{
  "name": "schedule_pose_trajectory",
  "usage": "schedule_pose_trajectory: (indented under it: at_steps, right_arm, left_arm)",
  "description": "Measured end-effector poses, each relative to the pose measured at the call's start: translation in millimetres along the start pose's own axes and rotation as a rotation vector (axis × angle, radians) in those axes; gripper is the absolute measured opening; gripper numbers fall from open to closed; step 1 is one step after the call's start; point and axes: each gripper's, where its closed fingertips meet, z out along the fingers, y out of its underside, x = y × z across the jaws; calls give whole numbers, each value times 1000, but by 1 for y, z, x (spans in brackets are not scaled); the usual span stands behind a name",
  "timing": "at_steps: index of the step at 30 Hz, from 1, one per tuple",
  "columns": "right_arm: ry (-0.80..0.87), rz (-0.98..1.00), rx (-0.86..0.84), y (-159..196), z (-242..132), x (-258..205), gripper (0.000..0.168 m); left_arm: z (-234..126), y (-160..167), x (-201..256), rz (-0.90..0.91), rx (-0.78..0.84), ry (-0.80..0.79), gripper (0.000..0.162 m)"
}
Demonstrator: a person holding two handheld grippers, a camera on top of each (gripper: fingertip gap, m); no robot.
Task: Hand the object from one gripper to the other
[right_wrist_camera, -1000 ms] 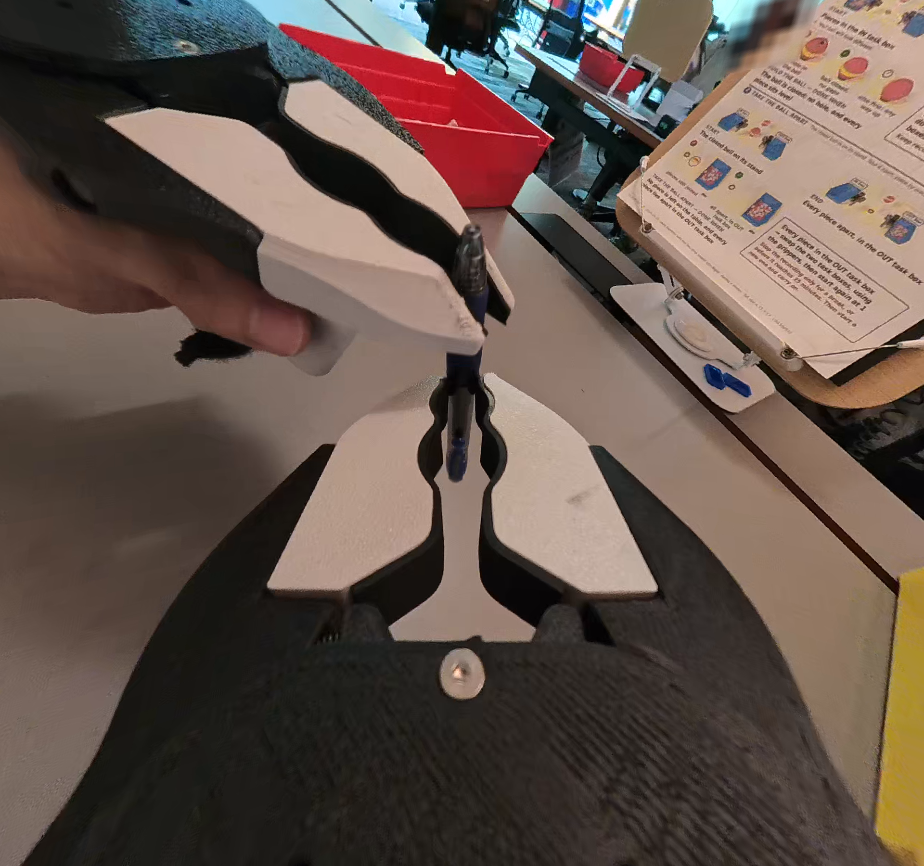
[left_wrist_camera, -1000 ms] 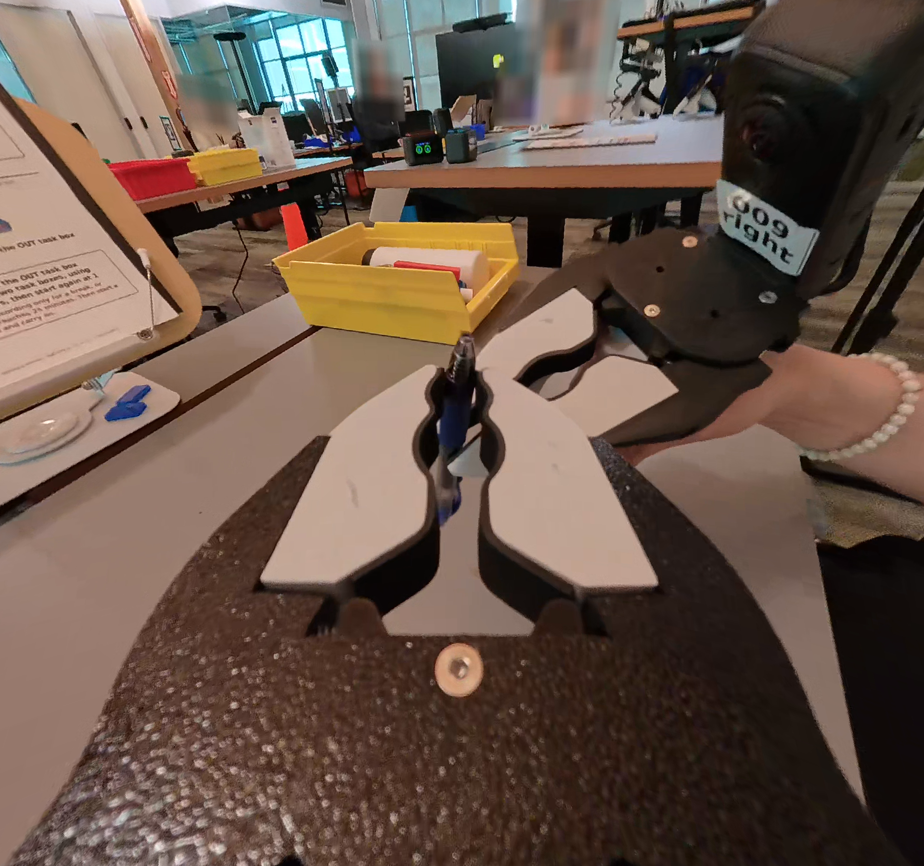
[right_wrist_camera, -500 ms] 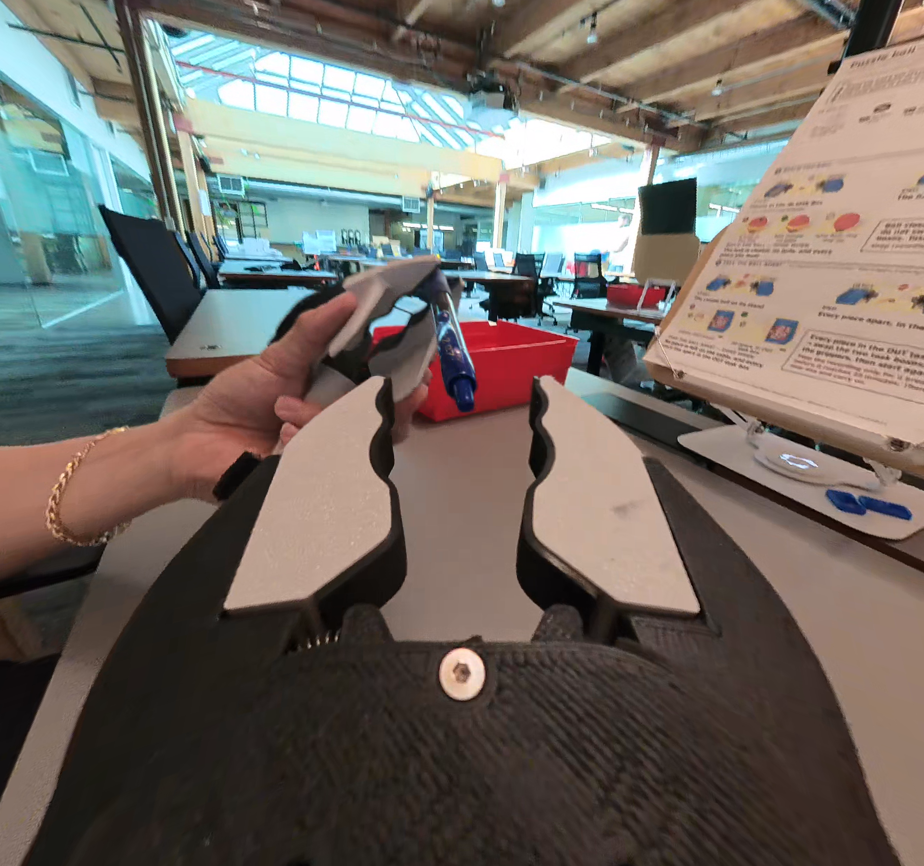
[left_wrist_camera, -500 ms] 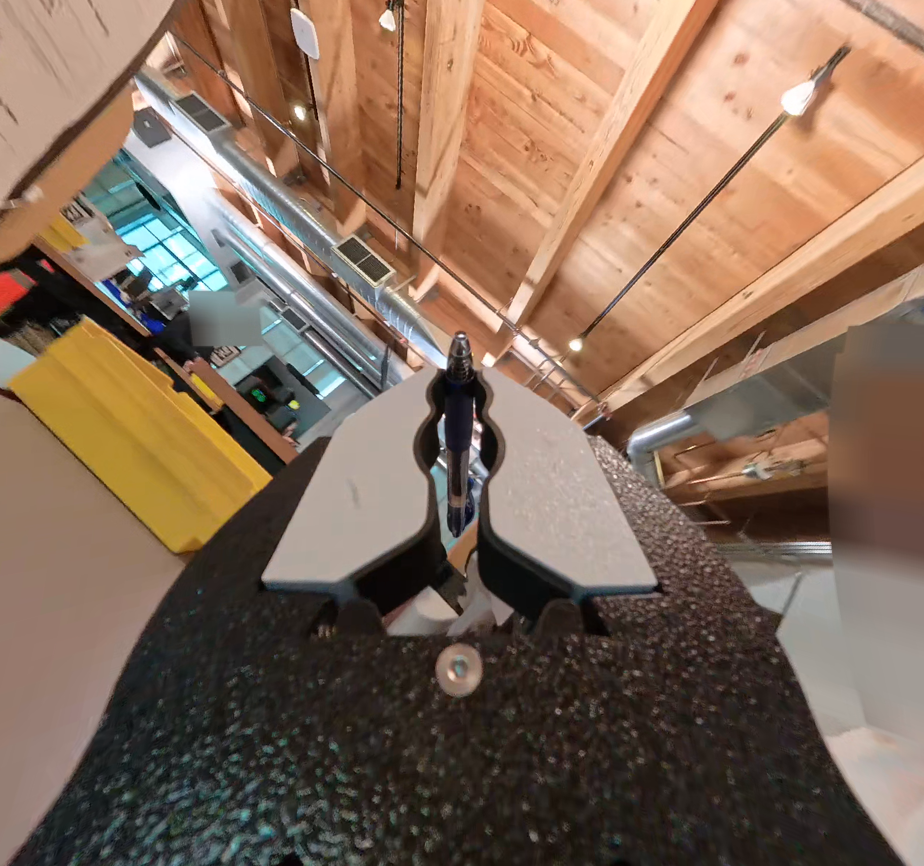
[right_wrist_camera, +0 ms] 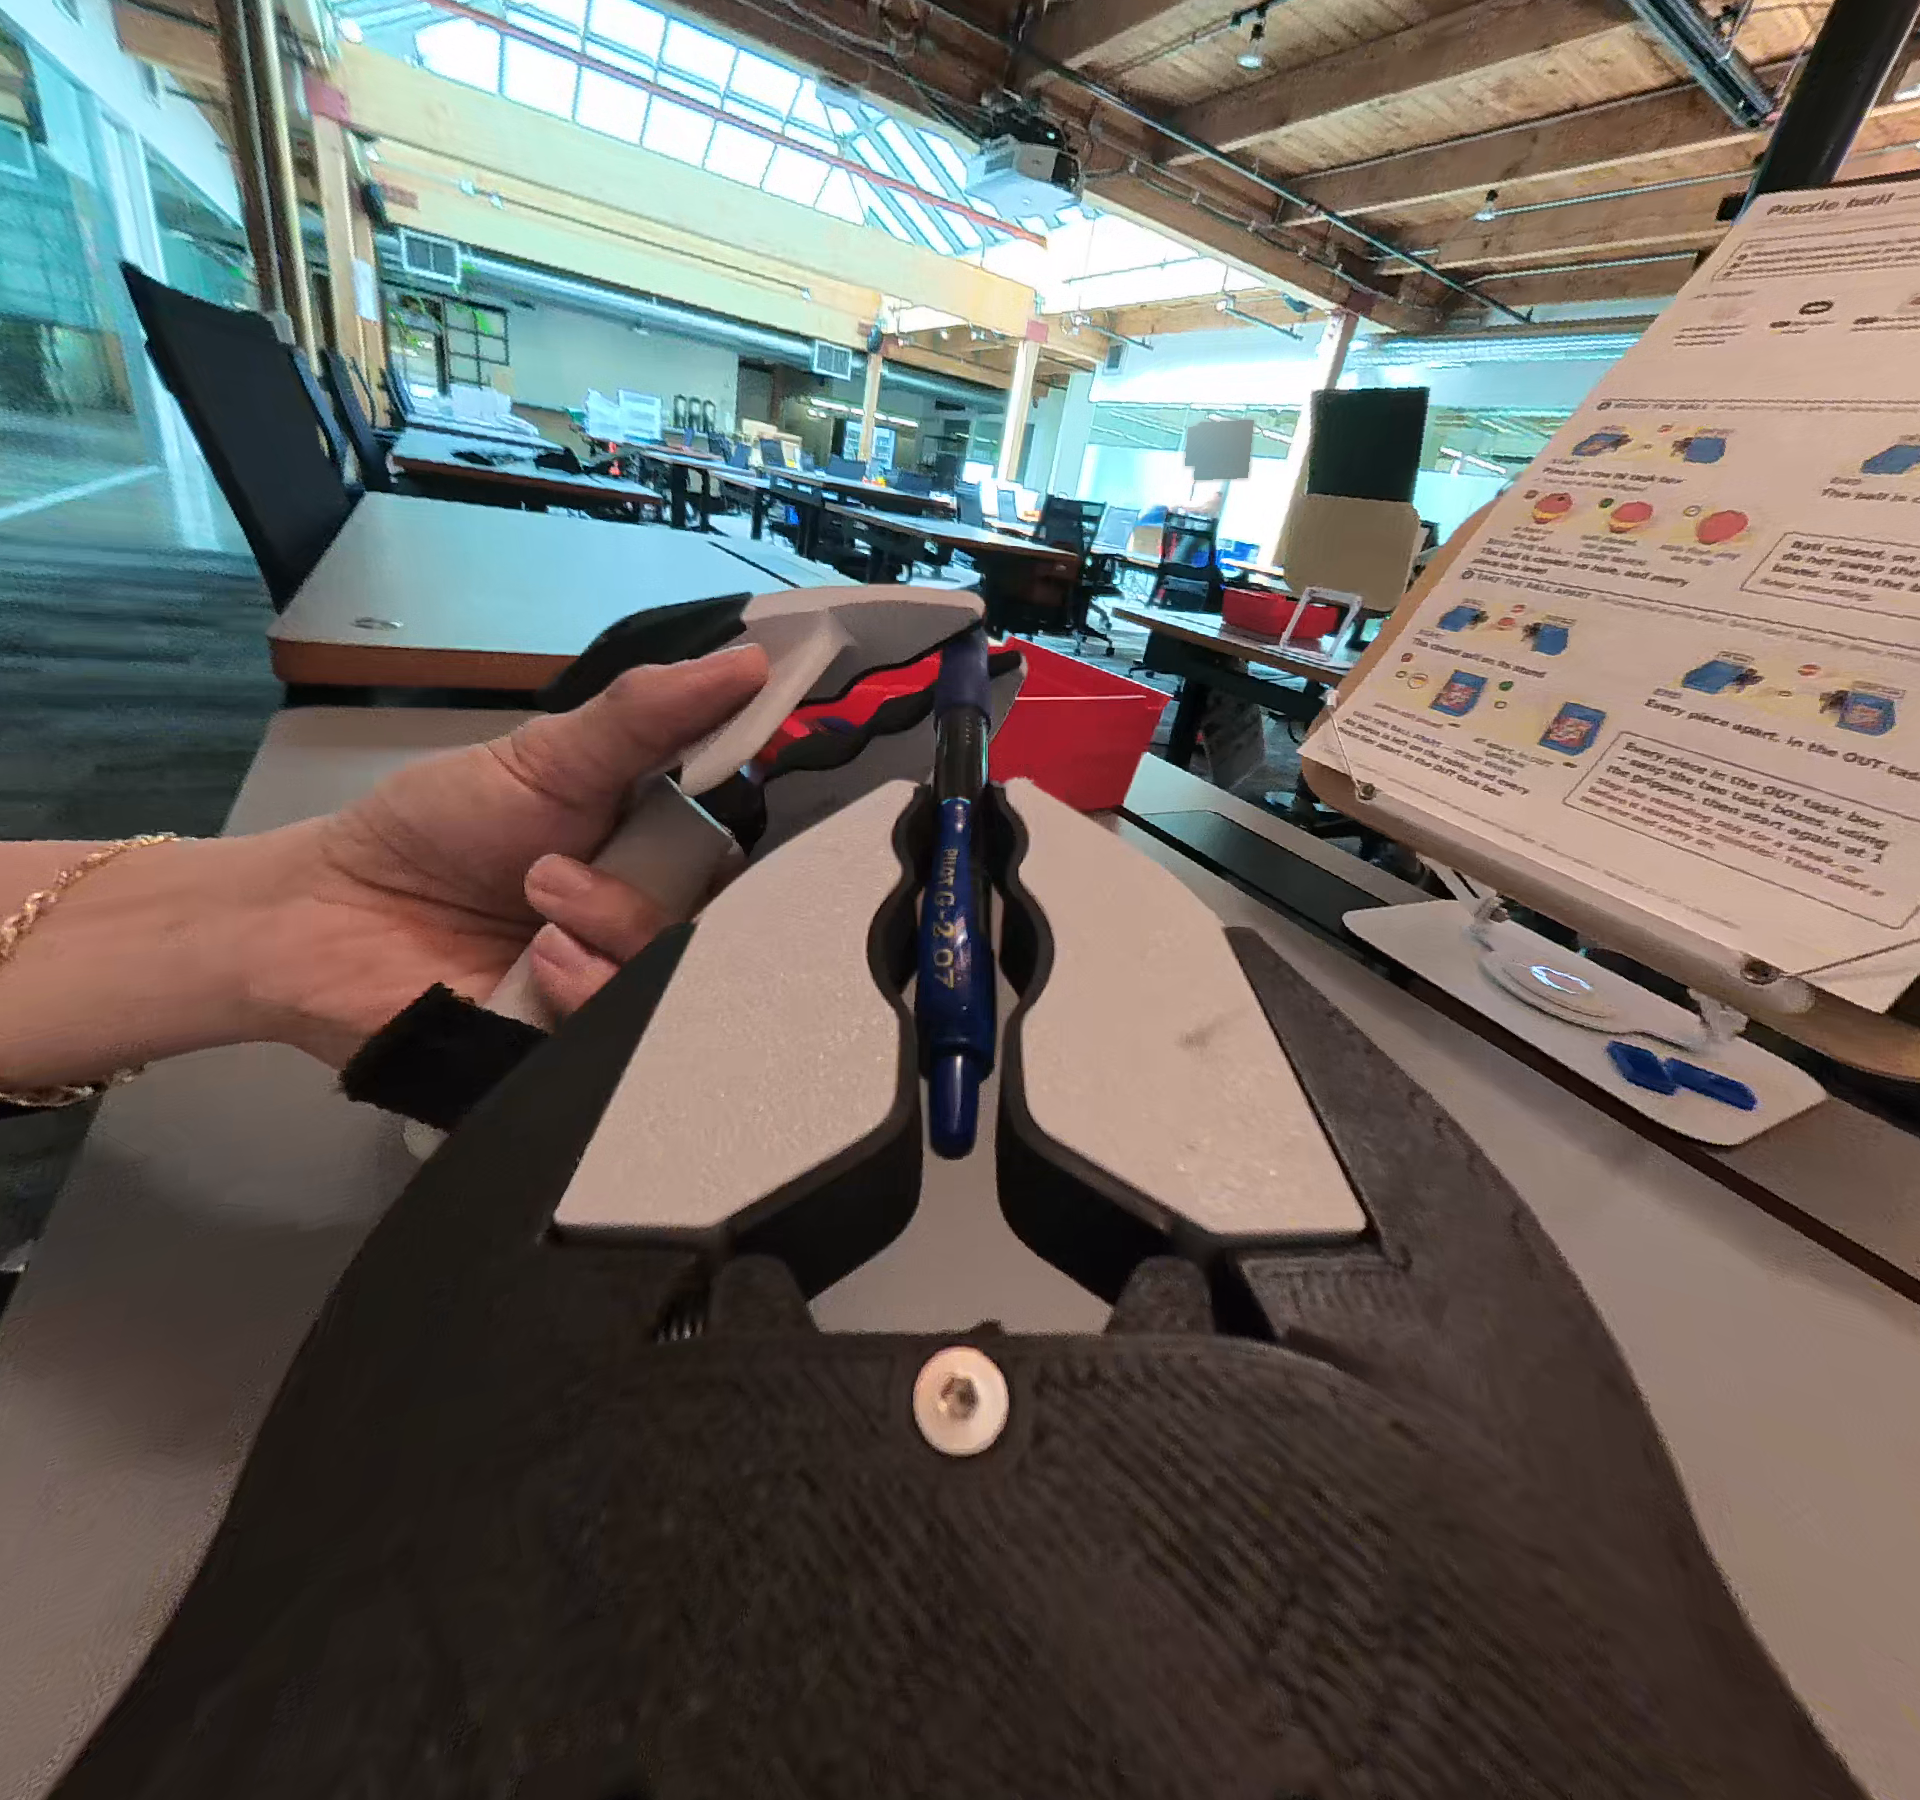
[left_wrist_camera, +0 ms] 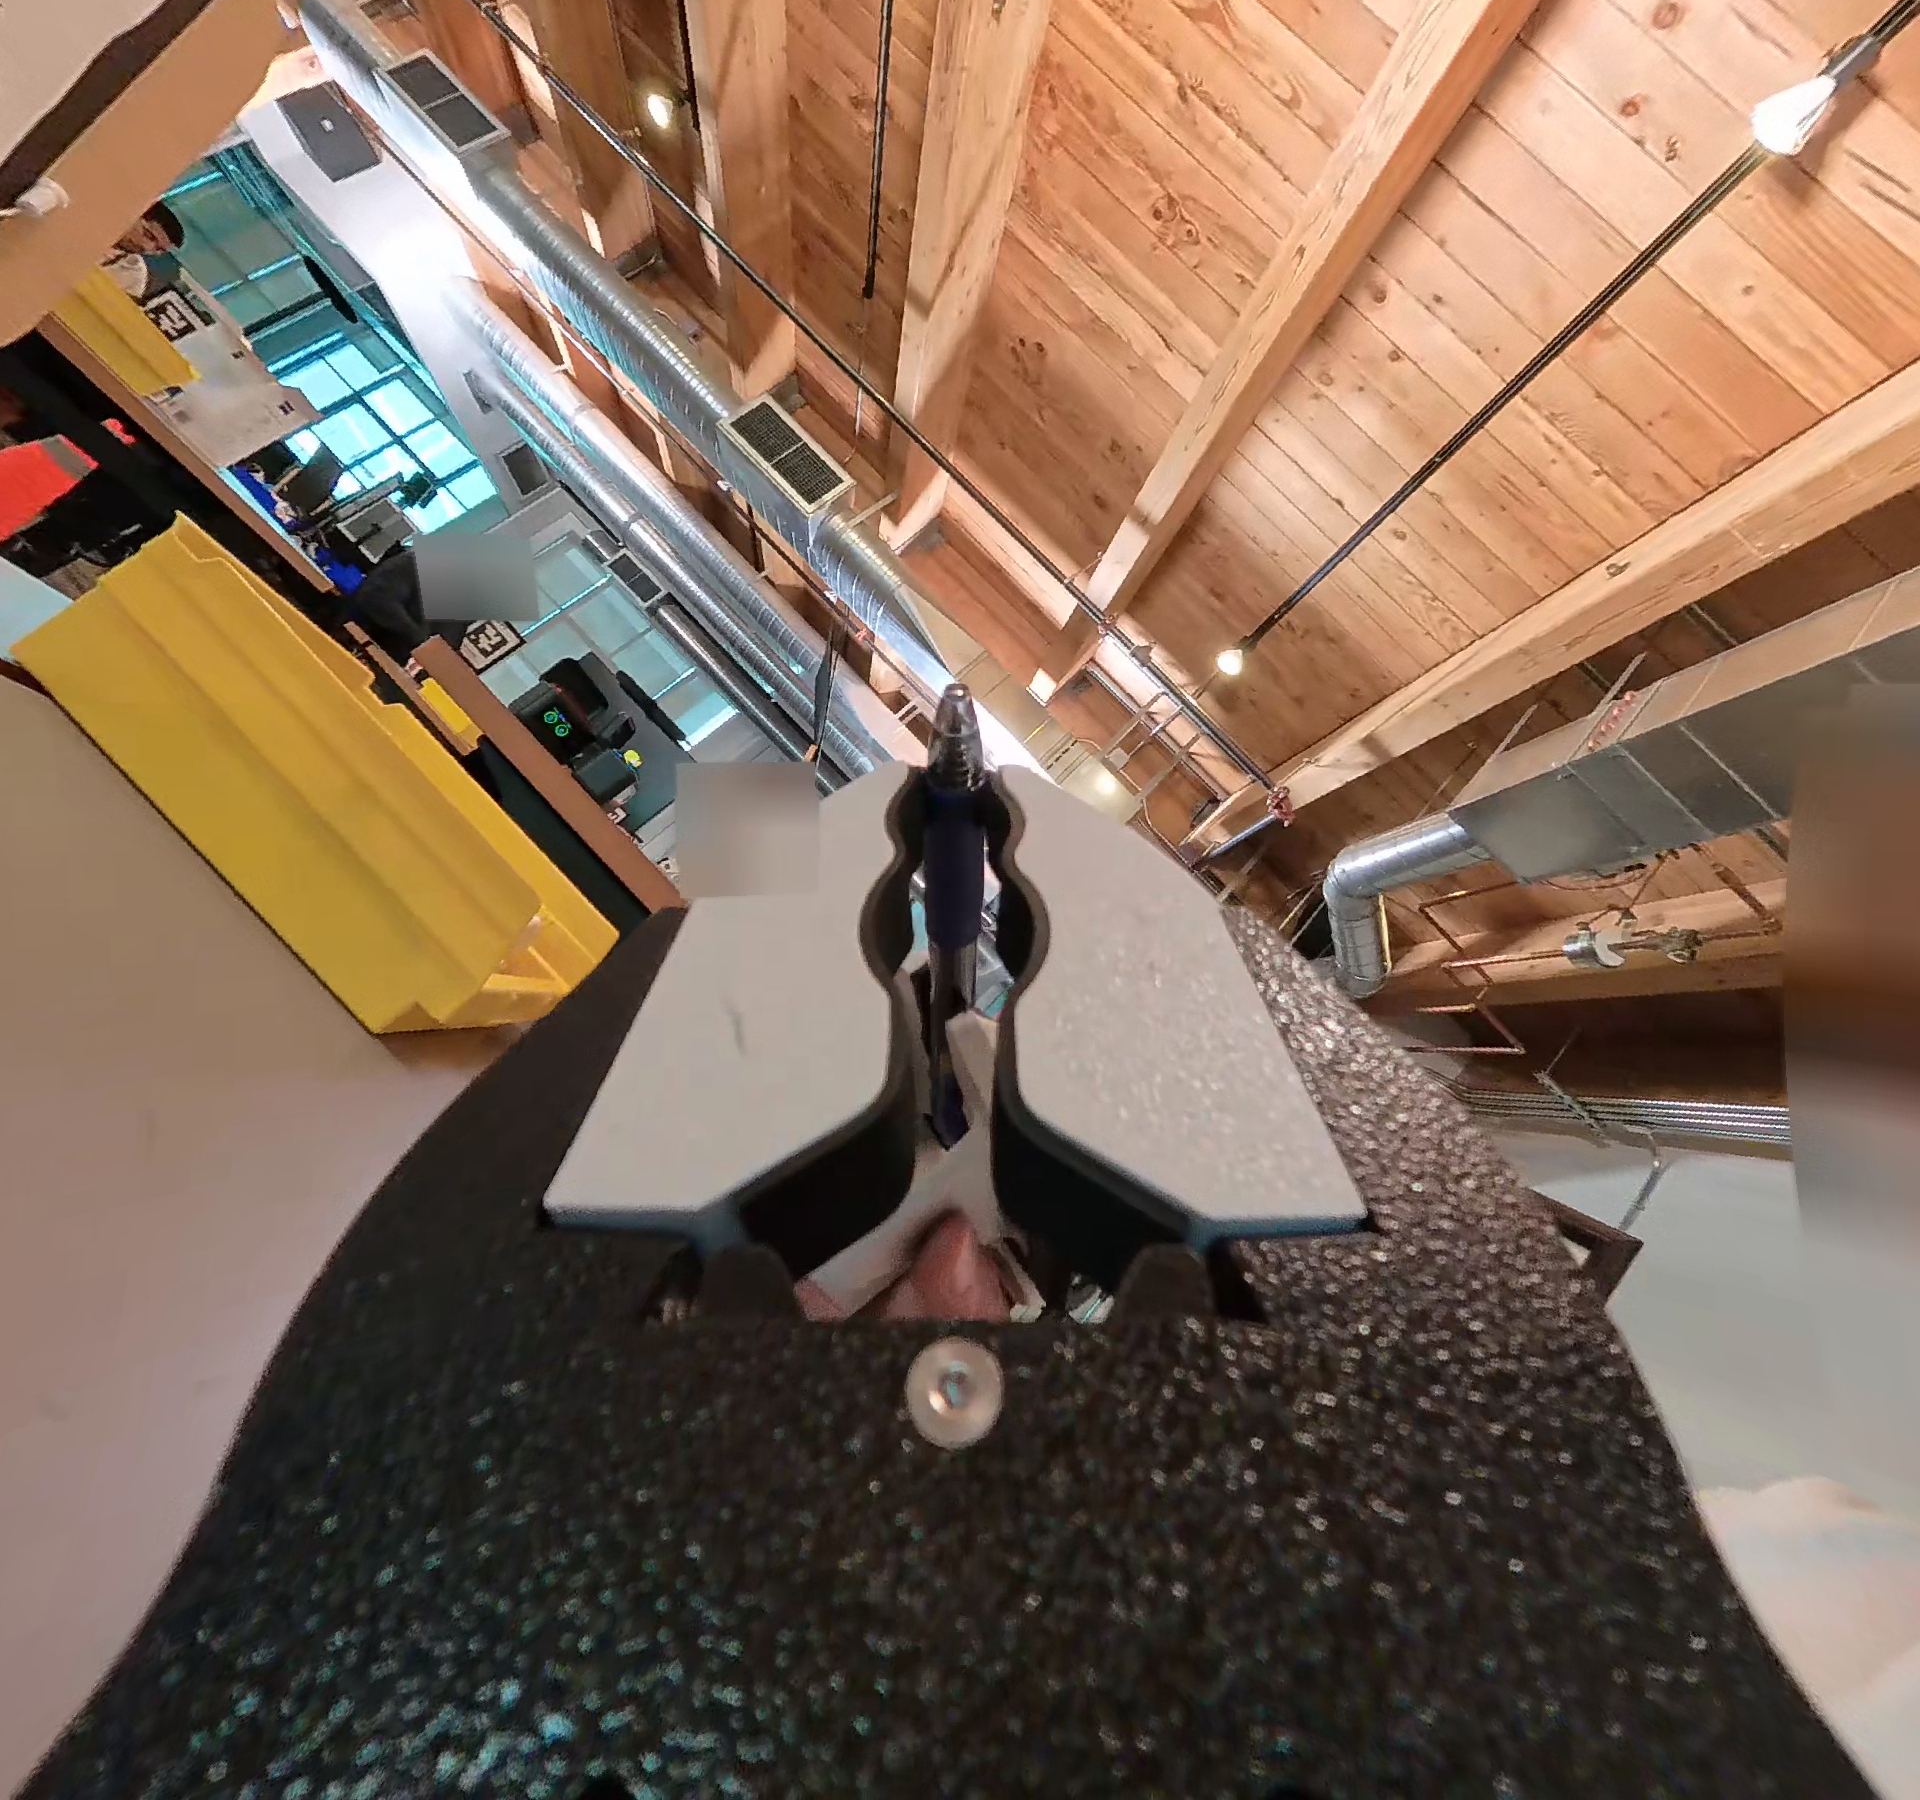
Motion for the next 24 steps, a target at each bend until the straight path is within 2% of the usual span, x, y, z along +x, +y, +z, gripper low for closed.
schedule_pose_trajectory:
  at_steps: [4,5,7,8,11,14,16,18,20,24]
  right_arm:
    - [12,-15,-40,0,0,2,10]
    - [37,-25,-37,-2,-1,6,10]
    - [91,-23,-20,-9,-9,20,10]
    - [131,-20,-18,-13,-15,31,10]
    - [360,-51,-34,-33,-50,92,10]
    - [647,-52,-88,-46,-104,175,9]
    - [806,-46,-166,-38,-137,233,9]
    - [891,-29,-269,-17,-159,283,9]
    - [900,55,-373,14,-167,319,9]
    - [871,156,-446,57,-159,360,9]
  left_arm:
    - [0,0,-1,72,-32,-9,11]
    - [0,-1,-1,138,-51,-25,17]
    - [-1,-7,-5,292,-79,-92,42]
    - [-2,-11,-6,375,-95,-126,46]
    - [-5,-23,-2,644,-145,-199,50]
    - [-10,-31,-7,836,-215,-301,50]
    - [-13,-34,-13,902,-266,-354,48]
    - [-16,-36,-20,930,-304,-392,47]
    - [-20,-38,-26,937,-342,-418,46]
    - [-28,-46,-35,904,-358,-451,45]
